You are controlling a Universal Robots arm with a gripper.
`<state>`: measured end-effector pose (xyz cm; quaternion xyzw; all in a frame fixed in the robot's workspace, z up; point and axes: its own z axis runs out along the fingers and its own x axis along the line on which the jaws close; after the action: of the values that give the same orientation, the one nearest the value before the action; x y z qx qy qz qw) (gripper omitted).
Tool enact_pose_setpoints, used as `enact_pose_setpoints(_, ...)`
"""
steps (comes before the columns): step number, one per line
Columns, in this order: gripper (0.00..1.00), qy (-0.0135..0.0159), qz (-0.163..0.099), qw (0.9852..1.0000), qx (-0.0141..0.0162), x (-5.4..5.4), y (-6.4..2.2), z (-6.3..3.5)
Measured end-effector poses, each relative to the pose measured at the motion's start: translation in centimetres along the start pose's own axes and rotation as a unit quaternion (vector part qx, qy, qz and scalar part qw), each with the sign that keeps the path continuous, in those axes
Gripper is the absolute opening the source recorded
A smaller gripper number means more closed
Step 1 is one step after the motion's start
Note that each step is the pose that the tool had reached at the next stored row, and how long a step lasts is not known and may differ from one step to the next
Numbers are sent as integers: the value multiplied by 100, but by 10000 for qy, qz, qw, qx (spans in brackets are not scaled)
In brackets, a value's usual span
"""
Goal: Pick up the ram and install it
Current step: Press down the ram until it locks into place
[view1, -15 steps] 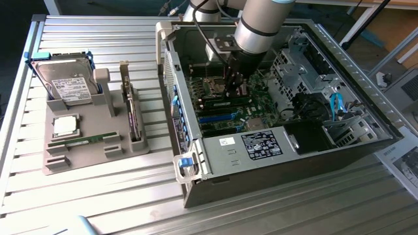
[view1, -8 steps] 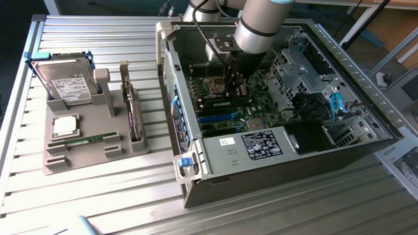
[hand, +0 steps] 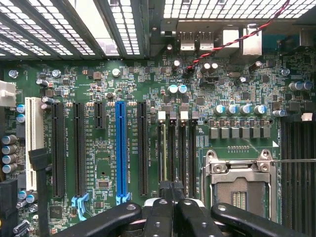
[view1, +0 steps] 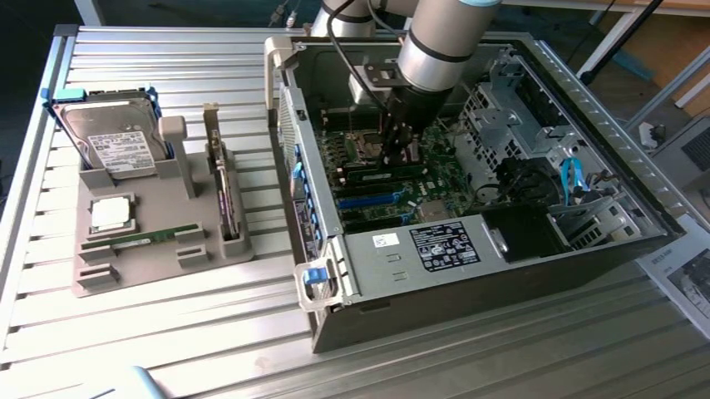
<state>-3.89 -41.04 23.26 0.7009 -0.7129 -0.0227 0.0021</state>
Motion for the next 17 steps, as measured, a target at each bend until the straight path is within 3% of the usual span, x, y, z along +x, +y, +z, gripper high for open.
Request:
enact_pose_setpoints(14,10,2,0,10000,-1,-5,5,-113)
enact_pose_setpoints(17,10,4,0,10000,-2,-3,70,-112)
